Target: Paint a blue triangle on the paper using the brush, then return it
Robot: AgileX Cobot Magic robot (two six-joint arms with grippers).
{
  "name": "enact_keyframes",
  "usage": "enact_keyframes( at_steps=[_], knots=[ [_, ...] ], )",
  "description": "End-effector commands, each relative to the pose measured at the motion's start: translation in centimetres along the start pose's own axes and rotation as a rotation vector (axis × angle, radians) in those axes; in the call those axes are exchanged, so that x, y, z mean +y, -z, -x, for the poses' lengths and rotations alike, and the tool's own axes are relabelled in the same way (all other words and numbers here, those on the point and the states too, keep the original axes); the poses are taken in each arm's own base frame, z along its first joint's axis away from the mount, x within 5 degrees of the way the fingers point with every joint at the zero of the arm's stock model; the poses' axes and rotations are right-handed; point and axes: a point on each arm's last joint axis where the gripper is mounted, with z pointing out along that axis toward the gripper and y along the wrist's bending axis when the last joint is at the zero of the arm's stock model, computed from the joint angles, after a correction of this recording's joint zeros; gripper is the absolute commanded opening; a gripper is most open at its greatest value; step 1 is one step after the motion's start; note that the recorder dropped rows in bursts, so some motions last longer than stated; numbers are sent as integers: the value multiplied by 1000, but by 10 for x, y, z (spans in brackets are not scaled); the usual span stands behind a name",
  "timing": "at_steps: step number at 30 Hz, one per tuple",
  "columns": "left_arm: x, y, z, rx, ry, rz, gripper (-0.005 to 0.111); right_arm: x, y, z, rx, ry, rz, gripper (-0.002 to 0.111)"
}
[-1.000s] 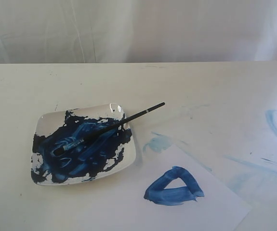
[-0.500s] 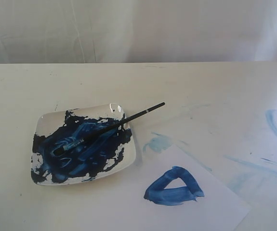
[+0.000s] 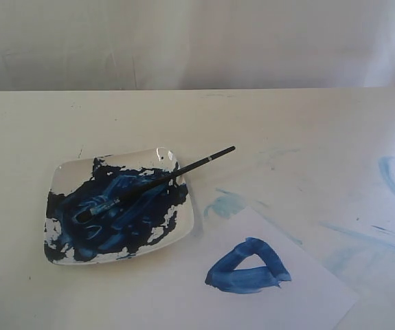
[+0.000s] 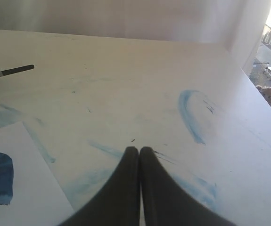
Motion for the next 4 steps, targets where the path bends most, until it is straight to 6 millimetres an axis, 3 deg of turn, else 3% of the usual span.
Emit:
enact_keyframes(
  at_steps=[1,4],
  knots=[
    [0,0,-1,4,-2,-4,0,0,0,-1,-2,-11,-3,0],
    [0,0,-1,4,-2,-4,0,0,0,-1,-2,-11,-3,0]
  ],
)
